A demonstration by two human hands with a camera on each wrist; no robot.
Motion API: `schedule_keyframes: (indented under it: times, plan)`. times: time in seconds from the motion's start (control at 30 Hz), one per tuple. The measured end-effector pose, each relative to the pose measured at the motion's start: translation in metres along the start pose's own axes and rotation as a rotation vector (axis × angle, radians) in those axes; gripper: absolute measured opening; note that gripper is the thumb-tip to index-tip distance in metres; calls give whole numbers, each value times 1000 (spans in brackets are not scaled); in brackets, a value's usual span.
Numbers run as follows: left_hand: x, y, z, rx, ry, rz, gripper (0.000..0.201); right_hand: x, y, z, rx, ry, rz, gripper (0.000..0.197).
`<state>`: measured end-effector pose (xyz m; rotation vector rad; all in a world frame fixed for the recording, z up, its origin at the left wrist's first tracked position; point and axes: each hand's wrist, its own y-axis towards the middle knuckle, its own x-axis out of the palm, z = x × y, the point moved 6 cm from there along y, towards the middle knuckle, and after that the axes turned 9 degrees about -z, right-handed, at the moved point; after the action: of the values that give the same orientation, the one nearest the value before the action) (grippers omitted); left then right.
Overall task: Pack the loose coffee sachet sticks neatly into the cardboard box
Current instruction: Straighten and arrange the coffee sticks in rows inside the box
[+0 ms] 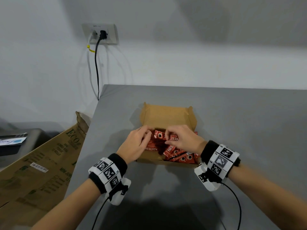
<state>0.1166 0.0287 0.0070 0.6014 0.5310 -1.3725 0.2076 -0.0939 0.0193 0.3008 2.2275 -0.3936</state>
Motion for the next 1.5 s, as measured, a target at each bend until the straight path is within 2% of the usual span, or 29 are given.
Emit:
schedule_keyframes:
  times: [0.03, 0.1, 0.27, 0.43, 0.57, 0.67, 0.73, 0.83, 0.93, 1.03, 1.1, 1.17, 1.27, 1.43, 1.5]
  plan:
    - [1, 1, 4, 5, -64, -37, 20, 3, 2, -1, -5, 12, -8, 9]
    - [4, 2, 8, 49, -52, -76, 19, 6, 4, -3, -19, 39, -17, 12]
    - [1, 0, -2, 36, -63, 31, 9, 0, 1, -2, -3, 127, 11, 35]
    - [-6, -4, -12, 9, -59, 40, 10, -7, -4, 10, 60, 132, 11, 56]
    - [-9, -5, -17, -7, -53, 70, 9, -5, -4, 12, 63, 176, 104, 41]
    - [-2, -3, -15, 24, -11, 1, 10, -9, -1, 4, 21, 108, 176, 28]
    - [6, -2, -8, 96, 113, -58, 18, -8, 3, -8, -51, 16, 140, 30]
    - [5, 3, 3, 145, 159, 20, 11, -7, 9, -19, -87, 10, 146, 37]
    - [-5, 8, 2, 23, -14, 147, 8, -5, 12, -17, -48, 87, 189, 48]
    - [-8, 10, 1, -59, -312, 173, 15, 12, 16, -15, -30, -2, 47, 31]
    - [-7, 8, 2, -73, -438, 179, 16, 19, 19, -13, -48, -23, 38, 18]
    - [-10, 4, -2, -90, -468, 211, 18, 19, 20, -13, -53, -20, 58, 19]
    - [-10, 0, -14, -110, -339, 158, 15, 22, 18, -14, -39, -43, 30, 27]
    - [2, -5, -21, -78, -19, -45, 13, 36, 17, -17, -9, -106, -58, 17]
    - [6, -5, -22, -99, 50, -86, 13, 40, 19, -19, 6, -184, -111, 18]
